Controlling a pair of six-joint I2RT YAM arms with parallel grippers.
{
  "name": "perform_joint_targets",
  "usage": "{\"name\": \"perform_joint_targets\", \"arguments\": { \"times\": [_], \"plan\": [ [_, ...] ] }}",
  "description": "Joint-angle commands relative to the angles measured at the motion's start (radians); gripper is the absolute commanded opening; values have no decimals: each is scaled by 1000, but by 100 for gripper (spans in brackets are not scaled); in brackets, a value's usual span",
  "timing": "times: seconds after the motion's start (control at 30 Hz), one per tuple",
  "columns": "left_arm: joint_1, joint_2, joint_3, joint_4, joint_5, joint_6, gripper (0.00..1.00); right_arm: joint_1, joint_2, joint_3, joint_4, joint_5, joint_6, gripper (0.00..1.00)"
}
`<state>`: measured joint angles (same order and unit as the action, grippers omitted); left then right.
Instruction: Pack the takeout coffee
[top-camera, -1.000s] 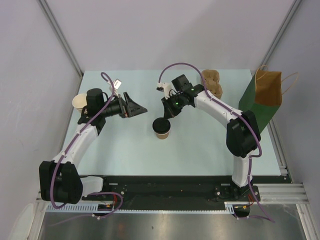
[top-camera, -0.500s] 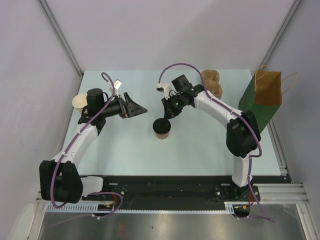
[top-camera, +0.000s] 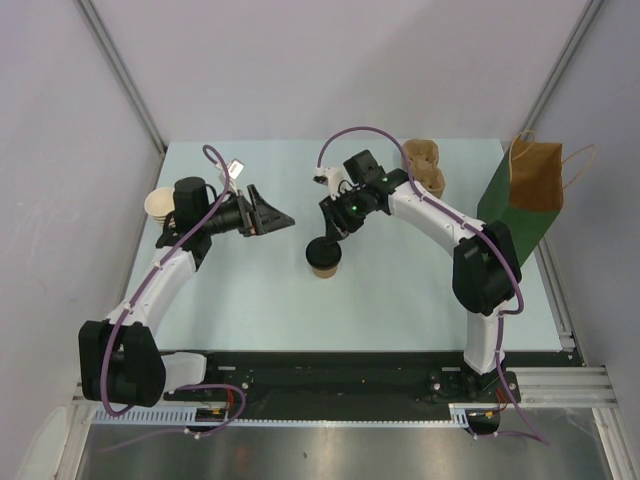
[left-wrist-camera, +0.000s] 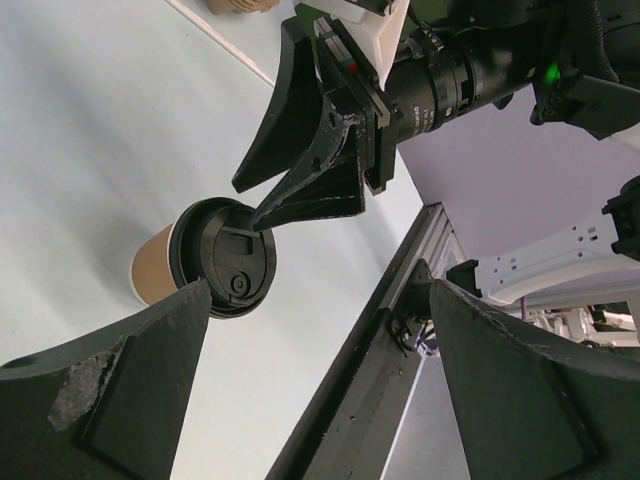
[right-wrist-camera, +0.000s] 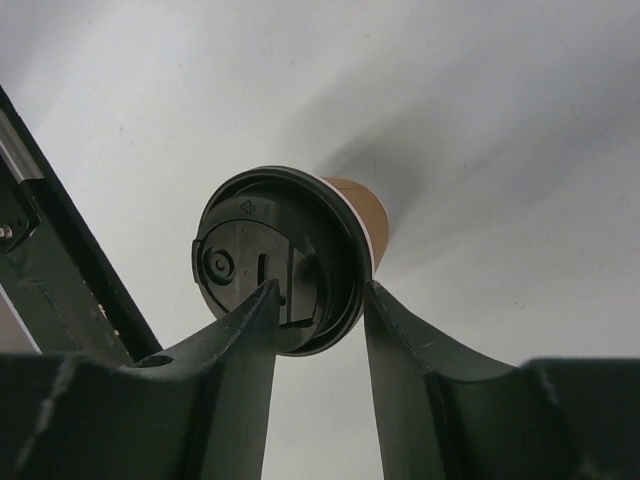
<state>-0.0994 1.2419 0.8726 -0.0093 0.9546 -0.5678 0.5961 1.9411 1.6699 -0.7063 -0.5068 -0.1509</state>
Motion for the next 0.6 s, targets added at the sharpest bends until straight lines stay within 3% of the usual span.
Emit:
{"name": "perform_joint_targets", "arguments": {
  "times": [0.0, 0.07, 0.17, 0.2, 0.27, 0.4, 0.5, 0.57],
  "plan": [
    [3, 4, 43, -18, 36, 37, 93, -27, -30, 50, -13, -47, 13, 48],
    [3, 17, 49, -37, 64, 49, 89, -60, -74, 56, -10, -85, 34, 49],
    [-6, 33, 51, -35, 105, 51, 68, -120, -154, 1, 19, -189, 77, 49],
    [-25, 48, 52, -35, 111, 52, 55, -134, -174, -28, 69, -223, 136, 49],
    [-52, 66, 58, -28, 121, 54, 43, -154, -209, -96, 132, -326, 204, 46],
    [-135, 142, 80, -17, 137, 57, 13, -142, -220, -189, 250, -447, 341, 24],
    [-166, 215, 104, 0, 150, 49, 3, -124, -188, -206, 315, -490, 439, 14],
    [-175, 263, 121, 6, 150, 36, 2, -108, -137, -210, 327, -515, 473, 11]
  ]
}}
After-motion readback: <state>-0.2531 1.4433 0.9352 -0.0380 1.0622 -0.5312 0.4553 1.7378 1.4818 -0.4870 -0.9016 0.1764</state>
